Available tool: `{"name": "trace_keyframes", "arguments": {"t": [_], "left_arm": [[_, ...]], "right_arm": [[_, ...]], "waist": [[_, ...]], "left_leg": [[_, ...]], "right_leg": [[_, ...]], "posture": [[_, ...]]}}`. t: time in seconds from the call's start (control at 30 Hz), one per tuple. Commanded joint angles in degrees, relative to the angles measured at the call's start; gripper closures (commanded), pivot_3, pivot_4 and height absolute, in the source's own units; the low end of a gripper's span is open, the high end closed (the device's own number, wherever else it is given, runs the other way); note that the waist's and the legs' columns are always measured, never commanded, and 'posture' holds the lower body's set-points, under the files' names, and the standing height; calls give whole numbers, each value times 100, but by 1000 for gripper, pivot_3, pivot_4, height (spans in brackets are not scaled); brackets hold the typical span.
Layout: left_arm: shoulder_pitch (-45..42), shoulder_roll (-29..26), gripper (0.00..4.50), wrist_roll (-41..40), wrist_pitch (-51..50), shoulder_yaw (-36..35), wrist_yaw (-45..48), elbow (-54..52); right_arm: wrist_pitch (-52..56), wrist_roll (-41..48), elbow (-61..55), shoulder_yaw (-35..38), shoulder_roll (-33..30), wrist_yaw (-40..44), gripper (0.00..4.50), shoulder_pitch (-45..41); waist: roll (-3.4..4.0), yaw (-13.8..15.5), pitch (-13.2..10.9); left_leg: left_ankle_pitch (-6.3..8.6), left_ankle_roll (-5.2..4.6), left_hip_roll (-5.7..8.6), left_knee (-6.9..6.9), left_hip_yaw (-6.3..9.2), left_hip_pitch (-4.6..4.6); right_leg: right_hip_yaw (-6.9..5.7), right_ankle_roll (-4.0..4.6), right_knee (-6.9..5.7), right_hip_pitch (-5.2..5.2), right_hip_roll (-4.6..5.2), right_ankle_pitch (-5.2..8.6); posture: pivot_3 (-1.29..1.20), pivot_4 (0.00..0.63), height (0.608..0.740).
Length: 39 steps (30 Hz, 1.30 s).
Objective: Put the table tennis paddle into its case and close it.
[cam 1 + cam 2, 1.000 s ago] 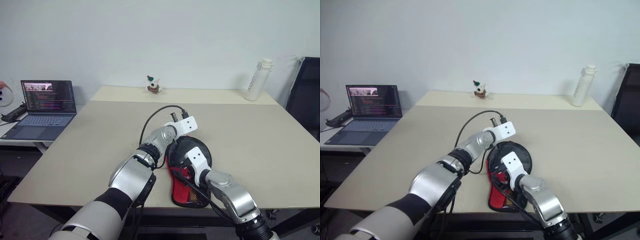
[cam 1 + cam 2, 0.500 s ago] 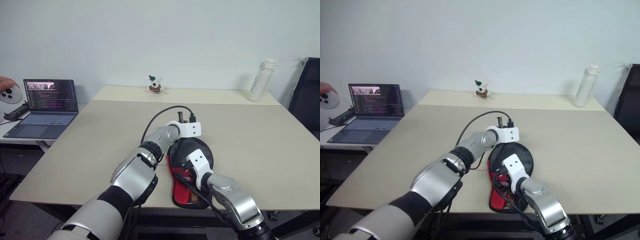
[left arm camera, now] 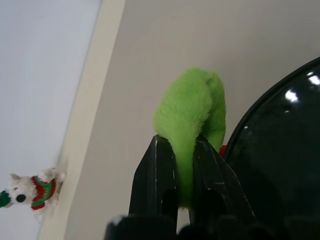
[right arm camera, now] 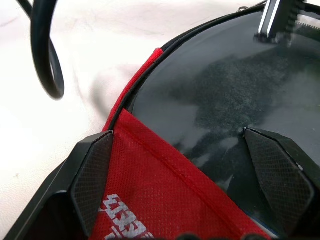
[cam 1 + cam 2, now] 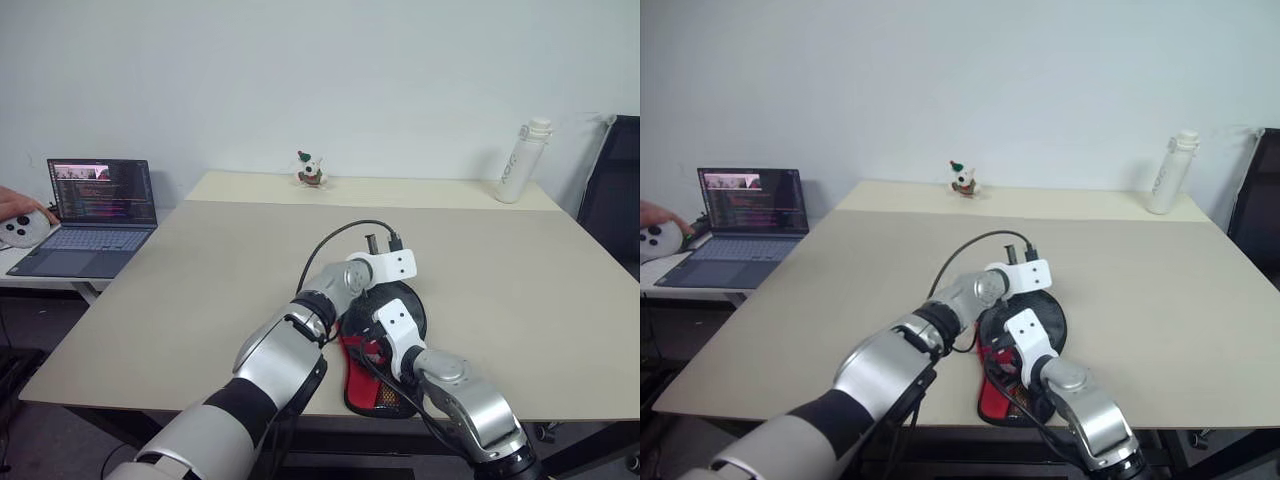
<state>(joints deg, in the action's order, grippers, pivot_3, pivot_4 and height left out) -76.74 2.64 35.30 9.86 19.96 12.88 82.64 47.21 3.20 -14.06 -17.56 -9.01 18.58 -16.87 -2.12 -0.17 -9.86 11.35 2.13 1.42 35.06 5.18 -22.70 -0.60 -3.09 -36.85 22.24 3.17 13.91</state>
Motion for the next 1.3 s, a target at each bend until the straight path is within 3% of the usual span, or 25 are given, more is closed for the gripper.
{"name": "trace_keyframes", "arguments": {"t": [0.03, 0.07, 0.47, 0.5, 0.73, 0.87, 1.1, 1.3], "left_arm": [[-70, 114, 4485, -144, 103, -78, 100, -294], [-45, 127, 4485, -161, 110, -81, 149, -295], [-6, -48, 230, -730, 540, -525, 602, -391], [-16, -94, 64, -795, 574, -579, 640, -399], [-224, -897, 64, -1707, 867, -1471, 1006, -619], [-126, -1565, 64, -2347, 823, -2029, 1545, -807], [797, -2281, 64, -4012, 2, -2900, 4961, -1642], [2004, -2684, 64, -4311, -989, -2457, 6367, -3185]], "right_arm": [[920, 75, 804, -443, 15, 110, 0, 473], [926, 75, 800, -446, 28, 102, 0, 468], [725, 32, 1088, -269, 187, 17, 0, 232], [696, 28, 1147, -236, 210, 7, 0, 188], [981, 288, 646, 65, 195, 166, 0, 11], [1578, 700, -430, 322, -122, 439, 0, 26], [2689, 1675, -1785, 1206, -212, 698, 0, -136], [3437, 2395, -2540, 1887, -582, 979, 0, -295]], "waist": [[0, -1, 3], [1, -2, 9], [10, -67, 29], [10, -97, 29], [13, -168, 28], [15, -158, 22], [28, -147, 3], [42, -164, -37]], "left_leg": [[0, 0, 0, 0, 0, 0], [0, 0, -1, 0, 0, 0], [2, 3, -4, -10, -4, 12], [2, 3, -6, -11, -4, 14], [2, 3, -13, -11, -4, 29], [2, 3, -11, -12, -1, 3], [10, 17, -9, -15, 12, -18], [10, 15, -13, -15, 10, -33]], "right_leg": [[0, 0, 0, 0, 0, 0], [0, 0, 0, 0, 0, 0], [0, 11, -2, -1, -2, 7], [0, 12, -3, -2, -3, 7], [-2, 11, -12, -8, -5, 7], [-1, 13, -6, 7, -2, 8], [-11, 23, -4, 21, -2, 13], [-2, 30, -15, 47, -6, 15]], "posture": [[0, 150, 740], [0, 150, 740], [0, 150, 740], [0, 150, 740], [0, 150, 740], [0, 150, 740], [0, 150, 740], [0, 150, 740]]}}
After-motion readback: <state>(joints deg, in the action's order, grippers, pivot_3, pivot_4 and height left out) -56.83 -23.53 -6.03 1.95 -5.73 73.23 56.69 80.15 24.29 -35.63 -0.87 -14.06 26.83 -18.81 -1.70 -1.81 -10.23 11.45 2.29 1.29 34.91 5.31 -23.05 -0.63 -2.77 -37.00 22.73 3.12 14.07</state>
